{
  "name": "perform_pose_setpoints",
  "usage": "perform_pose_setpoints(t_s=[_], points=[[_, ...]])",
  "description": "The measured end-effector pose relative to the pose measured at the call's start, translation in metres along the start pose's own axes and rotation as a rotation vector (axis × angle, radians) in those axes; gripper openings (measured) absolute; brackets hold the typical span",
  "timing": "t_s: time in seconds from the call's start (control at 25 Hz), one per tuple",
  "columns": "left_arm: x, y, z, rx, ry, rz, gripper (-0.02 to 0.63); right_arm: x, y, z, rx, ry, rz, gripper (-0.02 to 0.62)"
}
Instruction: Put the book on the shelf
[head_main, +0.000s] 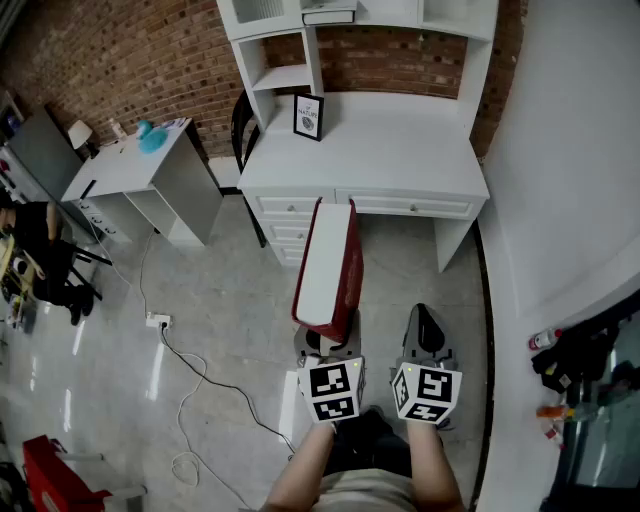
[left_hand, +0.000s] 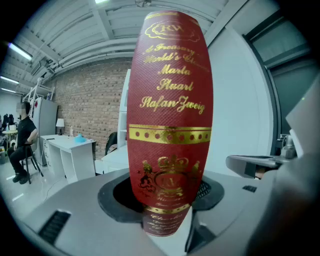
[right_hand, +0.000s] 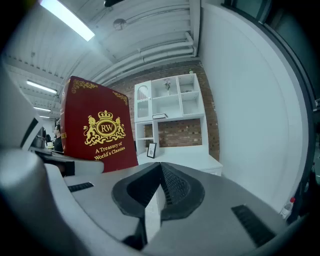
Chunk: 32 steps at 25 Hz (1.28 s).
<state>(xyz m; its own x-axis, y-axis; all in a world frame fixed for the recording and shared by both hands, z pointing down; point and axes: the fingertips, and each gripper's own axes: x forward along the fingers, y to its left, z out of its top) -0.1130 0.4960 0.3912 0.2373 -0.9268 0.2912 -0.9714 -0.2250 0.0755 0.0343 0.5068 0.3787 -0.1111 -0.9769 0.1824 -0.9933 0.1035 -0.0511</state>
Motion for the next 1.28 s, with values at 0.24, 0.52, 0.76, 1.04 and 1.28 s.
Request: perform_pose_setpoints(t_s=[0.24,0.52,0.76,1.04,1.28], points=[[0.003,0.003,0.004,0.004,-0.010,0.001,0.244,0.003,0.005,0.004,-0.001,-0.010,0.006,0.017],[0.007,0.001,0.009,0.005,-0.022,-0.003,0.244,0.007,0.003,0.005,0.012,-0.008,0.017,0.017],[0.019,-0.008,0.022,0.015,-0.048,-0.008,0.244,0.011,-0.009,0.010,0.011,-0.025,0.019,0.017],[0.036,-0.029,0.029,0.013,-0.061,-0.010,0.244,0.020,-0.030,0.010,0.016,-0.021,0.039,0.017],[0.044,-0.044,0.026,0.007,-0.056,0.001,0.244,0.024,-0.048,0.010,0.023,-0.021,0.050,0.017]])
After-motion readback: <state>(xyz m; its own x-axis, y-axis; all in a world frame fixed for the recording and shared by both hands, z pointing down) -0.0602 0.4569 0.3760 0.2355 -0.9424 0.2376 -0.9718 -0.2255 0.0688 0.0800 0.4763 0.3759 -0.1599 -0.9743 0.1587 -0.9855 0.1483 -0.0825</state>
